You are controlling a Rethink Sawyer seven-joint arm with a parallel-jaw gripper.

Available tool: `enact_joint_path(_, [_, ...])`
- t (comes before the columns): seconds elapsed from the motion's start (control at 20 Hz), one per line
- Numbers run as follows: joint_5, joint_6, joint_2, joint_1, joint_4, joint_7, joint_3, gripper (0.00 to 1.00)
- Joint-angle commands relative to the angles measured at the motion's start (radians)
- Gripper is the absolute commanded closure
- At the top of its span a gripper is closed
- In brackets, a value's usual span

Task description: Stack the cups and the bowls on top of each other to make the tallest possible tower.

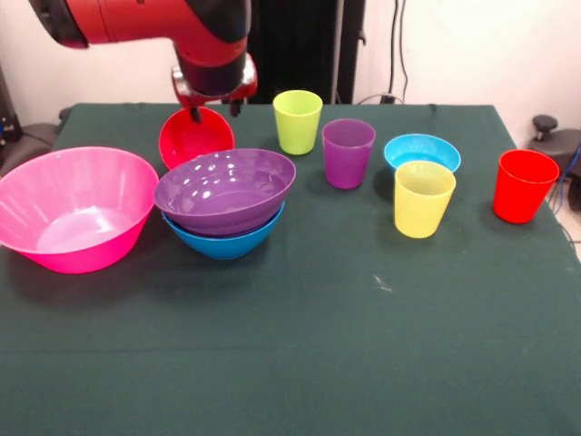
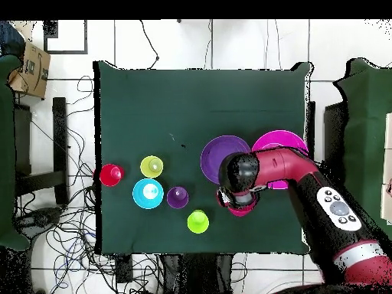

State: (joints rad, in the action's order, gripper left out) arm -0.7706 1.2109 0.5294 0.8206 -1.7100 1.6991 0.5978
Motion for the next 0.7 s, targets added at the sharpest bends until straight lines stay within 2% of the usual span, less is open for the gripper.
enact_joint_path(0.05, [-0.068, 0.075, 0.045, 0.02, -0.044, -0.305, -0.018, 0.0])
enact_joint_path(0.3, [-0.113, 0.017, -0.009, 0.031, -0.038, -0.267, -0.034, 0.0])
enact_joint_path(0.7, [-0.18, -0.146, -0.099, 0.084, -0.092, -0.163, -0.086, 0.0])
